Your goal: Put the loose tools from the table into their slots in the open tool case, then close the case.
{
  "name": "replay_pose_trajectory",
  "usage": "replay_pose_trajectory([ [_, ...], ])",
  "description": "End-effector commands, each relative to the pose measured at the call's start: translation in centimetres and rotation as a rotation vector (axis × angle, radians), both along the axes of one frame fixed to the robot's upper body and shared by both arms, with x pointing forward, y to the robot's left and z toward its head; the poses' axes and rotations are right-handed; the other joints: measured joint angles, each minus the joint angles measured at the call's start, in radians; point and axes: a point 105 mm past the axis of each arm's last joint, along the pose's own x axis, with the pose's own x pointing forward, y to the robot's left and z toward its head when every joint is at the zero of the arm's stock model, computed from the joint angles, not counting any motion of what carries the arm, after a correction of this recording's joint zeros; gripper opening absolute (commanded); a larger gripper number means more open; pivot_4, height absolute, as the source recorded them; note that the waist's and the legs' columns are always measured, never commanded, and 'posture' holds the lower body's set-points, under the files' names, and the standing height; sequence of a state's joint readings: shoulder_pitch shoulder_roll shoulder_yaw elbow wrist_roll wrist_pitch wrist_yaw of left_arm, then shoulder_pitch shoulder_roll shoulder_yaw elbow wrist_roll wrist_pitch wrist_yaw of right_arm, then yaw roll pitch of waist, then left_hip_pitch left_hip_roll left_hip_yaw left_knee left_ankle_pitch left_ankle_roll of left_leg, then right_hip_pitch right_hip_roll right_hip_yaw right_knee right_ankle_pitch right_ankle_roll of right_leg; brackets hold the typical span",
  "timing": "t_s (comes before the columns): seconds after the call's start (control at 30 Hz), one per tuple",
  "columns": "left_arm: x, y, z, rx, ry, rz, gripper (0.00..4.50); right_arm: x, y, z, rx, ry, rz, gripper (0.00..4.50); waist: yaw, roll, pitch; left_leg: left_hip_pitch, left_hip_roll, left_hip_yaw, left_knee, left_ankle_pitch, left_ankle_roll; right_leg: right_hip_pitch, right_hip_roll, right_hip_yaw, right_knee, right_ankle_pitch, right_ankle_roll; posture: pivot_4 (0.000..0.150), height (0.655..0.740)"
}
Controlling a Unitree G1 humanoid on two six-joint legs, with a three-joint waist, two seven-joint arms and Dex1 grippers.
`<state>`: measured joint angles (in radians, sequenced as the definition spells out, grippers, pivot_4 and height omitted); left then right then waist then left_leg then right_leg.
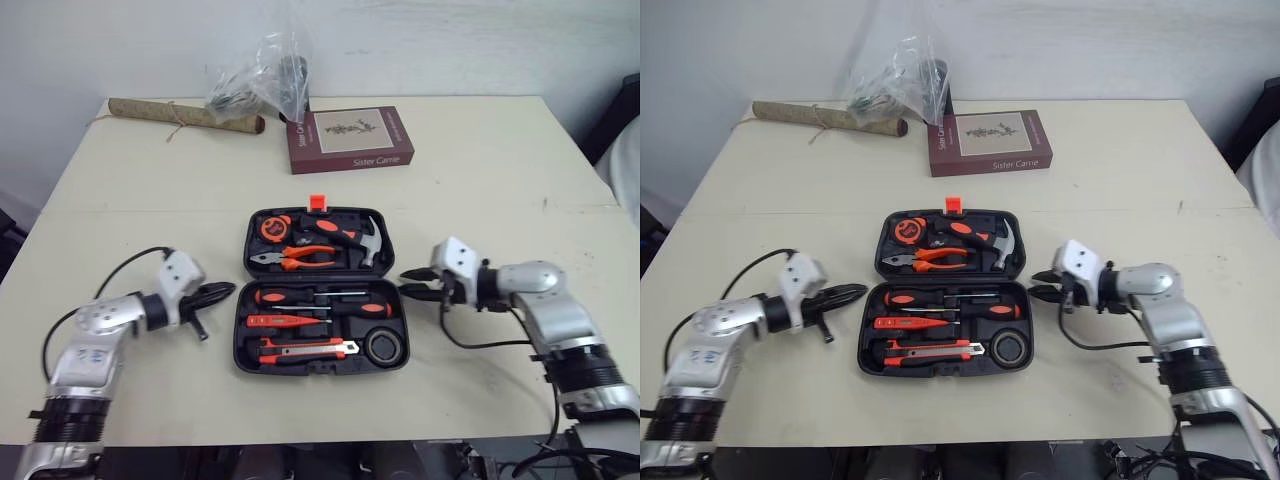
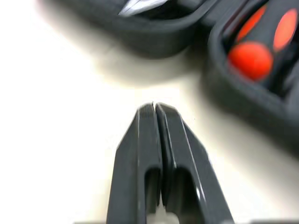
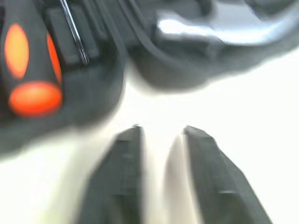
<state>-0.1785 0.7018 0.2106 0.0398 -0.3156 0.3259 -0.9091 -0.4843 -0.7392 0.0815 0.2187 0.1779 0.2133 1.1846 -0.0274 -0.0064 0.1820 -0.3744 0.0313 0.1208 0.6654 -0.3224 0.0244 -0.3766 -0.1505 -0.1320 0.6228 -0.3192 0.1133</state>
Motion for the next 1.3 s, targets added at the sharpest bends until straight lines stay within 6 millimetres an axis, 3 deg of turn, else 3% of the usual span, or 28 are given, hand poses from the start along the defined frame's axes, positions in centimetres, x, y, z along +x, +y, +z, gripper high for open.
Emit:
replay_pose_trajectory([
  [0.03,-0.8,0.1,4.9,-0.069,-0.094,-0.036,1.29,0.2,-1.0,2.6,0.032,0.010,-0.096,3.34,0.000,-0.001,0.000,0.000,0.000,-0.001,0.000,0.000,0.000,0.000,0.000,0.000,-0.001,0.000,0.000,0.150,0.7400],
  [0.1,-0.1,0.2,6.1,-0.146,-0.018,0.045,2.16,0.4,-1.1,4.3,0.114,0.159,-0.216,4.32,0.000,0.000,0.001,0.000,0.000,-0.001,0.000,0.000,-0.001,0.001,-0.001,0.001,-0.001,0.000,0.000,0.150,0.7400],
  [0.13,0.1,0.2,6.4,-0.171,0.019,0.077,2.61,0.3,-0.9,4.8,0.144,0.216,-0.248,4.50,0.000,0.001,0.001,0.000,0.000,-0.001,0.000,0.000,-0.001,0.001,-0.001,0.002,-0.001,0.000,0.000,0.150,0.7400],
  [0.23,1.0,-1.0,6.9,-0.215,0.116,0.103,3.95,0.6,-0.1,5.6,0.229,0.405,-0.365,4.50,0.001,0.001,0.002,-0.001,0.000,-0.003,0.000,0.000,-0.001,0.000,-0.001,0.006,0.000,0.000,0.000,0.150,0.7400],
  [0.3,1.8,-1.7,6.5,-0.195,0.182,0.144,4.42,0.8,0.5,5.6,0.240,0.489,-0.431,4.50,0.001,0.001,0.002,-0.002,0.000,-0.004,0.000,0.000,-0.002,0.000,0.001,0.005,0.000,0.000,0.000,0.150,0.7400],
  [0.57,4.3,-3.9,5.2,-0.131,0.295,0.219,4.42,3.0,2.6,4.9,0.227,0.527,-0.579,4.50,0.001,0.001,0.001,-0.008,-0.003,-0.001,0.000,0.001,-0.001,-0.007,0.003,0.001,0.001,0.000,0.000,0.150,0.7400],
  [0.63,4.4,-3.8,4.6,-0.097,0.336,0.242,4.42,3.6,2.9,4.8,0.238,0.528,-0.611,4.50,-0.001,0.001,0.001,-0.017,-0.004,0.001,0.001,0.004,-0.001,-0.018,0.004,0.001,0.005,0.001,0.001,0.150,0.7400],
  [1.03,6.0,-3.9,4.8,-0.131,0.325,0.314,4.42,4.6,3.3,3.4,0.193,0.548,-0.716,4.50,0.000,-0.001,0.000,-0.016,-0.002,0.001,0.001,0.005,-0.003,-0.018,0.007,0.003,0.006,0.001,0.001,0.150,0.7400],
  [1.1,6.0,-3.7,4.4,-0.106,0.336,0.329,4.50,4.4,3.4,3.1,0.178,0.570,-0.724,4.02,-0.001,-0.002,0.000,-0.016,-0.002,0.001,0.001,0.005,-0.003,-0.018,0.007,0.003,0.006,0.001,0.001,0.150,0.7400],
  [1.13,6.0,-3.7,4.2,-0.094,0.347,0.324,3.92,4.3,3.5,2.9,0.168,0.583,-0.724,3.71,-0.002,-0.002,0.000,-0.016,-0.002,0.001,0.001,0.005,-0.003,-0.018,0.007,0.003,0.006,0.001,0.001,0.150,0.7400],
  [1.2,5.5,-4.2,3.7,-0.081,0.387,0.293,3.28,4.0,3.9,2.4,0.159,0.616,-0.722,2.75,-0.001,-0.002,0.000,-0.016,-0.002,0.001,0.000,0.005,-0.003,-0.018,0.007,0.003,0.006,0.001,0.001,0.150,0.7400],
  [1.3,5.2,-4.7,3.3,-0.076,0.413,0.269,1.93,4.0,4.1,1.7,0.169,0.661,-0.743,1.31,-0.001,-0.005,-0.002,-0.015,-0.002,0.001,0.001,0.005,-0.003,-0.017,0.007,0.003,0.006,0.001,0.001,0.150,0.7400],
])
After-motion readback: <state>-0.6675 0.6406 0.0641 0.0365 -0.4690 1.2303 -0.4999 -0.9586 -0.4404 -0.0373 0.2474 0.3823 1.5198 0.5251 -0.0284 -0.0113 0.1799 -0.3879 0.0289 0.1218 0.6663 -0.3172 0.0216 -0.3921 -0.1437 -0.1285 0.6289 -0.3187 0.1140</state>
